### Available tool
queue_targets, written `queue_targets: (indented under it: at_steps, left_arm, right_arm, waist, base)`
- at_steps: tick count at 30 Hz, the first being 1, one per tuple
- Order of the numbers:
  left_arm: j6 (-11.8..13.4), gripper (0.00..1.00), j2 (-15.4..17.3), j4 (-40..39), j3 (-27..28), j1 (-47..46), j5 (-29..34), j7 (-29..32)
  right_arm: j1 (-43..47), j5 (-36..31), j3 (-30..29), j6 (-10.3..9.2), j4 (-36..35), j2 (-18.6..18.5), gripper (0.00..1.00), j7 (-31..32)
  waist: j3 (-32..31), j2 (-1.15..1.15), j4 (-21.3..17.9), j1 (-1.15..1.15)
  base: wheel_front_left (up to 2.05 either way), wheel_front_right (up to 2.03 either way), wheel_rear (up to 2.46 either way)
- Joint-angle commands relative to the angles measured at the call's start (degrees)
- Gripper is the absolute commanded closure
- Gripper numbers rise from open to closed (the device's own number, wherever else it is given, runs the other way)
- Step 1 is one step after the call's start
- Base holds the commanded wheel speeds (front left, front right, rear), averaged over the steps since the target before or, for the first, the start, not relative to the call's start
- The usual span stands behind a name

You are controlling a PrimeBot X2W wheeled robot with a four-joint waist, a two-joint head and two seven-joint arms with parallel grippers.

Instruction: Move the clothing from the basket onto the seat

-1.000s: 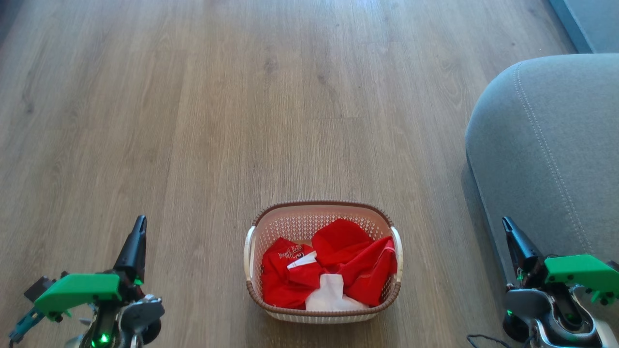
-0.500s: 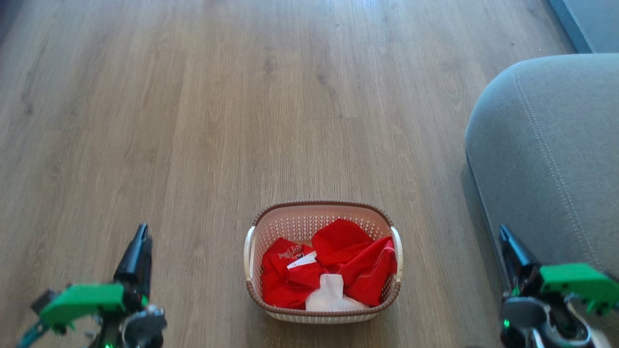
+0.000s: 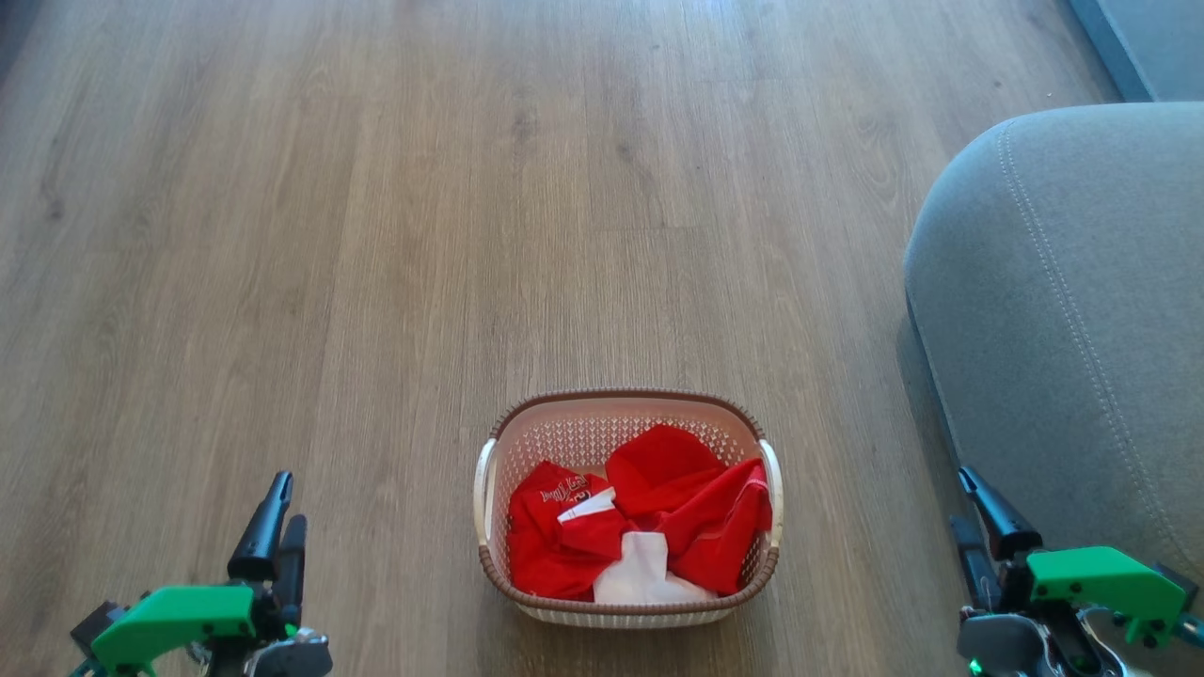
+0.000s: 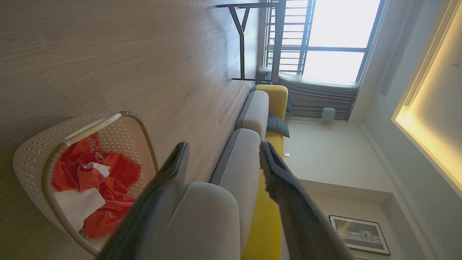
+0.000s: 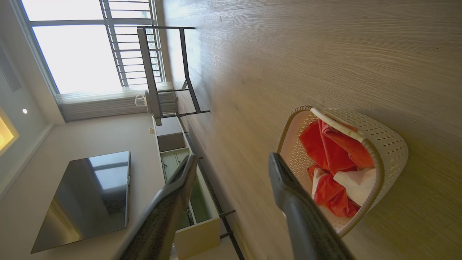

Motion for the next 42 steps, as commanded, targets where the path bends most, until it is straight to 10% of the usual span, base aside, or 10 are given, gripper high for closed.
queue_targets:
  at_steps: [1,42]
  left_arm:
    - [-0.1,0.00,0.7,-1.4,-0.1,-3.2,0.8,-0.6]
    - [-0.2,0.00,3.2,0.1,-3.1,-11.0,26.0,-7.8]
  right_arm:
    - [-3.5,-0.7,0.4,0.04,-1.8,-0.8,0.00,-0.6]
    - [-13.2,-25.6,7.0,0.18,1.8,-3.6,0.00,-7.9]
  waist:
    - [0.0,0.00,0.0,0.00]
    - [0.9,0.00,0.0,0.00]
  base:
    - [0.00,0.00,0.00]
    - [0.00,0.00,0.00]
